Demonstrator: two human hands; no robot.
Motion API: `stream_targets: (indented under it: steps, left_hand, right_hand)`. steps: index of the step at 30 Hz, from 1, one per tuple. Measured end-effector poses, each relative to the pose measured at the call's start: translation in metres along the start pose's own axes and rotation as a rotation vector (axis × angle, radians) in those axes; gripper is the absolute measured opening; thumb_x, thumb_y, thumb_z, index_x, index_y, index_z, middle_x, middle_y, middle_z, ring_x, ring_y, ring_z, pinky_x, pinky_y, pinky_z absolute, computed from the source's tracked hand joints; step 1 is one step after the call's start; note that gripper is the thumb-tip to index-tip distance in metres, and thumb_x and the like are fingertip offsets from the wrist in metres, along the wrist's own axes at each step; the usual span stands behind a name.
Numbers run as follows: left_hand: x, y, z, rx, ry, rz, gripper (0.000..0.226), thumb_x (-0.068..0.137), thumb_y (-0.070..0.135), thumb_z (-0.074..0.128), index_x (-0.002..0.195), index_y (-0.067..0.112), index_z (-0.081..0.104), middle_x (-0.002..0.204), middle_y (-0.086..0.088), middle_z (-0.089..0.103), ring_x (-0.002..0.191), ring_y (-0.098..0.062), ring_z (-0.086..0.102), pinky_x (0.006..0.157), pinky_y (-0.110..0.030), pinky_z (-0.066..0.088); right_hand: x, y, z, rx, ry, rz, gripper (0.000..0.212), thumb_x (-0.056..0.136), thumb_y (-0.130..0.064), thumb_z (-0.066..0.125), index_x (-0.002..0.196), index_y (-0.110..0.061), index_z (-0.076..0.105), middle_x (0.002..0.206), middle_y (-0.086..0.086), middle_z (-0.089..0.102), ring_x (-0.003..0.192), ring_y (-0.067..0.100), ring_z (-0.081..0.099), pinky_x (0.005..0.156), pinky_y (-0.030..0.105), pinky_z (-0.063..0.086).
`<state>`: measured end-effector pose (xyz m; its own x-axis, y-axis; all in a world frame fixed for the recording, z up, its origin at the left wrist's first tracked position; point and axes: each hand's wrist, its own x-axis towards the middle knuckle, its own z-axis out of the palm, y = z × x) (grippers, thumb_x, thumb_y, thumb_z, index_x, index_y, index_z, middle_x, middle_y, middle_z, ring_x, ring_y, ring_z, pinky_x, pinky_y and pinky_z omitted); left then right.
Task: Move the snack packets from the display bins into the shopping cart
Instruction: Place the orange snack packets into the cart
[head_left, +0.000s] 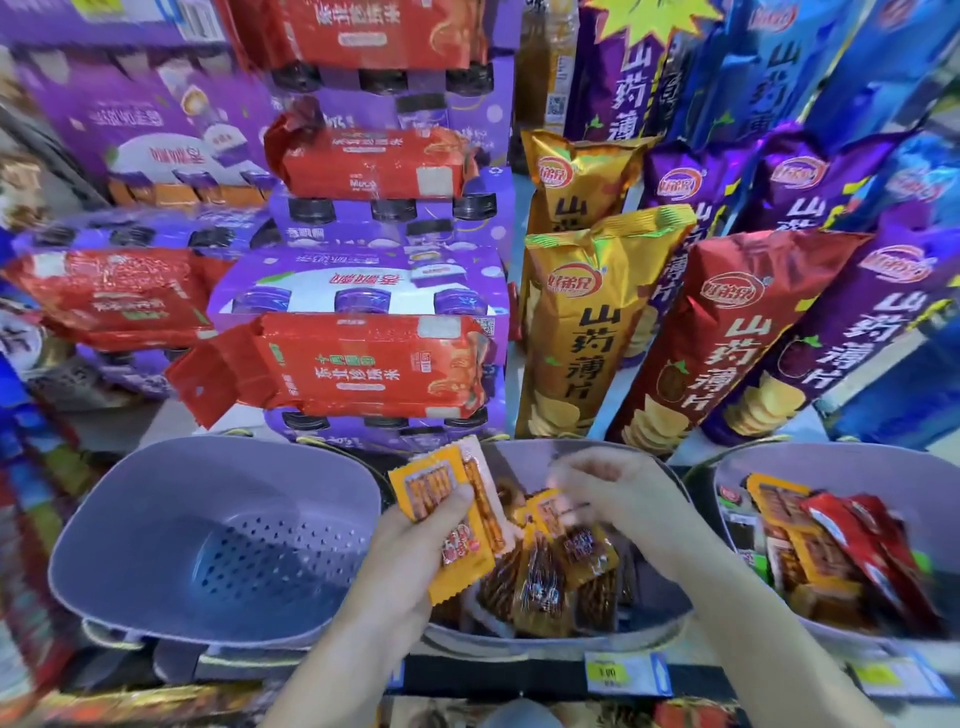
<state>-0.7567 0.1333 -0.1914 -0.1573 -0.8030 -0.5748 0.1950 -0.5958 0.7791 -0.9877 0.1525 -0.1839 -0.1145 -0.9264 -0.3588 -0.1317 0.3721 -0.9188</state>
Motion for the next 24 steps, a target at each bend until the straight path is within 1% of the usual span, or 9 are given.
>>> stream_targets:
  steps: [2, 5, 7, 10, 12, 15, 18, 21, 24]
  left_hand:
    - [0.002, 0.002, -0.006, -0.021, 0.036, -0.011, 0.021, 0.098, 0.021, 0.073, 0.112, 0.008, 0.079, 0.103, -0.018, 0.081, 0.09, -0.033, 0.081, 0.063, -0.037, 0.065]
    - [0.001, 0.005, -0.014, -0.048, 0.009, -0.011, 0.025, 0.099, 0.023, 0.071, 0.117, 0.007, 0.079, 0.109, -0.018, 0.08, 0.1, -0.034, 0.079, 0.081, -0.045, 0.066]
    - [0.0, 0.007, -0.017, -0.046, -0.011, -0.003, 0.027, 0.098, 0.024, 0.072, 0.119, 0.009, 0.078, 0.111, -0.016, 0.08, 0.103, -0.033, 0.079, 0.091, -0.048, 0.063]
    - [-0.002, 0.009, -0.019, -0.039, -0.017, 0.007, 0.027, 0.097, 0.025, 0.073, 0.12, 0.011, 0.078, 0.112, -0.015, 0.08, 0.103, -0.032, 0.079, 0.099, -0.053, 0.059]
    - [-0.004, 0.011, -0.019, -0.021, -0.018, 0.012, 0.027, 0.098, 0.026, 0.073, 0.12, 0.011, 0.078, 0.111, -0.013, 0.081, 0.103, -0.031, 0.079, 0.101, -0.055, 0.058]
    - [-0.005, 0.013, -0.02, -0.013, -0.038, 0.012, 0.031, 0.098, 0.029, 0.073, 0.122, 0.01, 0.077, 0.111, -0.013, 0.081, 0.104, -0.031, 0.079, 0.101, -0.055, 0.059]
    - [-0.005, 0.015, -0.019, -0.015, -0.064, -0.008, 0.035, 0.096, 0.034, 0.073, 0.123, 0.011, 0.076, 0.112, -0.013, 0.081, 0.104, -0.03, 0.079, 0.1, -0.052, 0.059]
    - [-0.004, 0.017, -0.016, -0.029, -0.072, -0.039, 0.038, 0.093, 0.039, 0.074, 0.121, 0.014, 0.076, 0.109, -0.012, 0.081, 0.099, -0.028, 0.08, 0.087, -0.044, 0.065]
    - [-0.002, 0.018, -0.012, -0.046, -0.081, -0.067, 0.047, 0.087, 0.047, 0.077, 0.122, 0.016, 0.076, 0.109, -0.011, 0.081, 0.099, -0.028, 0.08, 0.087, -0.044, 0.065]
  right_hand:
    - [0.012, 0.011, -0.014, -0.285, 0.131, 0.028, 0.009, 0.091, -0.032, 0.078, 0.088, -0.024, 0.077, 0.082, -0.005, 0.077, 0.077, 0.022, 0.074, 0.082, 0.044, 0.062]
    - [0.025, 0.028, -0.014, -0.794, 0.048, 0.117, 0.023, 0.092, -0.045, 0.072, 0.08, -0.029, 0.06, 0.073, -0.012, 0.063, 0.076, 0.016, 0.065, 0.062, 0.029, 0.045]
    - [0.03, 0.037, -0.003, -1.023, 0.019, 0.136, 0.026, 0.092, -0.048, 0.069, 0.098, -0.023, 0.066, 0.086, -0.004, 0.068, 0.086, 0.02, 0.068, 0.061, 0.031, 0.039]
    - [0.034, 0.048, 0.009, -1.14, 0.034, 0.169, 0.045, 0.09, -0.042, 0.074, 0.123, -0.014, 0.062, 0.117, 0.006, 0.07, 0.105, 0.025, 0.068, 0.072, 0.028, 0.04]
    - [0.035, 0.05, 0.01, -1.138, 0.032, 0.206, 0.034, 0.087, -0.035, 0.077, 0.112, -0.014, 0.065, 0.107, 0.005, 0.071, 0.096, 0.023, 0.068, 0.067, 0.026, 0.04]
    - [0.035, 0.051, 0.003, -1.1, 0.048, 0.226, 0.019, 0.084, -0.023, 0.076, 0.075, -0.013, 0.064, 0.076, 0.0, 0.066, 0.07, 0.017, 0.064, 0.048, 0.025, 0.035]
    - [0.025, 0.044, -0.008, -0.958, 0.103, 0.217, 0.007, 0.086, -0.019, 0.076, 0.08, -0.018, 0.076, 0.08, -0.002, 0.073, 0.071, 0.013, 0.067, 0.058, 0.026, 0.048]
    - [0.009, 0.031, -0.023, -0.528, 0.112, 0.142, 0.008, 0.088, -0.018, 0.08, 0.083, -0.022, 0.075, 0.075, -0.002, 0.076, 0.061, 0.009, 0.068, 0.055, 0.025, 0.051]
    - [-0.011, 0.007, -0.022, -0.022, -0.058, 0.061, 0.014, 0.081, -0.027, 0.086, 0.091, -0.023, 0.077, 0.093, 0.01, 0.079, 0.079, 0.021, 0.076, 0.063, 0.025, 0.058]
